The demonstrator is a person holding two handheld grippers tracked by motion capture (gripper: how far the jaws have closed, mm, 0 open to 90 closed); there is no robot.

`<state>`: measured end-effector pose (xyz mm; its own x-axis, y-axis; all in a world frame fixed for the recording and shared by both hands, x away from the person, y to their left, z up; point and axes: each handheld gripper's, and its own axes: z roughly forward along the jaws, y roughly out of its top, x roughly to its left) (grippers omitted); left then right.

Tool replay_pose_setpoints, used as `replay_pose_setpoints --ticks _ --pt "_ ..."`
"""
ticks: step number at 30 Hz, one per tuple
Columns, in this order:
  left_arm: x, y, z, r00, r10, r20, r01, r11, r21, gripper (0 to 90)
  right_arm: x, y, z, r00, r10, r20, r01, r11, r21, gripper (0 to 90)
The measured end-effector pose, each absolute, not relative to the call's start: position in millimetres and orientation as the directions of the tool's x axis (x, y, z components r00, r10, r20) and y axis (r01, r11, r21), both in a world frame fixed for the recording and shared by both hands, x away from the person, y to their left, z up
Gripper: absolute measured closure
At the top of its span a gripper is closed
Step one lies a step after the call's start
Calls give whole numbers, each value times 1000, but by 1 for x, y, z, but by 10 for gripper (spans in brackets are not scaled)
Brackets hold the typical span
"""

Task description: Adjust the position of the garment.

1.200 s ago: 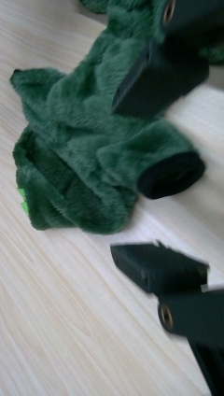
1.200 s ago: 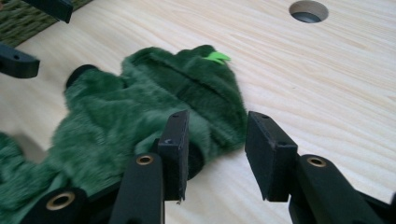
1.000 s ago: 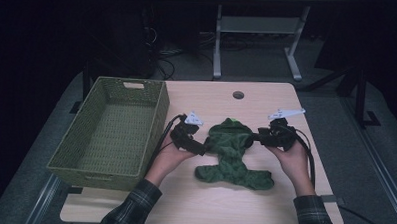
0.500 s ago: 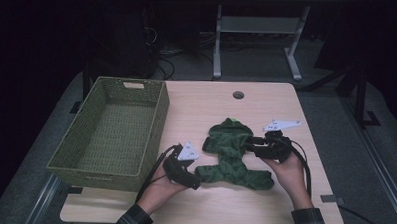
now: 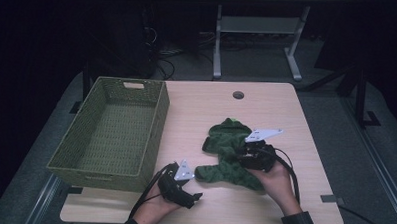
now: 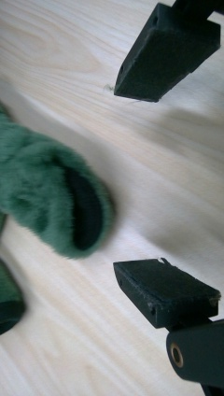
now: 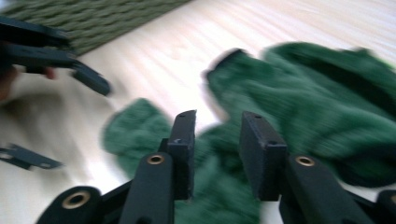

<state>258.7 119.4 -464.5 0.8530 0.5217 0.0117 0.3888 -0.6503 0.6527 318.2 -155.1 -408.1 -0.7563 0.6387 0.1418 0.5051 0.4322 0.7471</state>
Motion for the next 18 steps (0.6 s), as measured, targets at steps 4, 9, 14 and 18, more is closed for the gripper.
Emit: replay_pose_setpoints --ticks 4,9,14,18 --pt "255 123 -470 849 528 3 395 -640 659 127 311 -131 -409 -800 582 148 477 466 745 691" --pt "251 133 -476 854 520 0 365 -599 713 128 301 -94 -414 -851 506 139 429 518 740 714" --pt "251 138 -477 858 513 6 355 -602 716 129 294 -67 -426 -873 469 134 416 571 708 727" --pt "251 138 -477 857 515 2 358 -598 717 129 294 -55 -436 -883 461 89 389 614 687 727"
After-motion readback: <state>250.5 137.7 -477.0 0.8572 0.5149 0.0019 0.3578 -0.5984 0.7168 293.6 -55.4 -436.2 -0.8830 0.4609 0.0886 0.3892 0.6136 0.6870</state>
